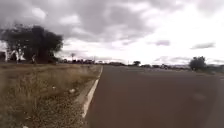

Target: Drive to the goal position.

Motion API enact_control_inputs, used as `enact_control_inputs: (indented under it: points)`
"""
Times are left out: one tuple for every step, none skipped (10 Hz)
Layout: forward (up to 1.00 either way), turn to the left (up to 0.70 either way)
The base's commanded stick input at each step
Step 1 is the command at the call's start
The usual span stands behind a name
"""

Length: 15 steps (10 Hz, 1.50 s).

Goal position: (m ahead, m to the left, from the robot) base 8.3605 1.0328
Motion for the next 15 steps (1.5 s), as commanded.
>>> enact_control_inputs:
  points:
    - [0.00, -0.70]
    - [0.00, -0.42]
    - [0.00, -0.03]
    - [0.00, 0.00]
    - [0.00, 0.00]
    - [0.02, 0.00]
    - [0.70, 0.00]
    - [0.70, 0.00]
    - [0.70, 0.00]
    - [0.70, 0.00]
    - [0.68, 0.00]
    - [0.61, 0.00]
    - [0.00, 0.00]
    - [0.00, 0.00]
    - [0.00, 0.00]
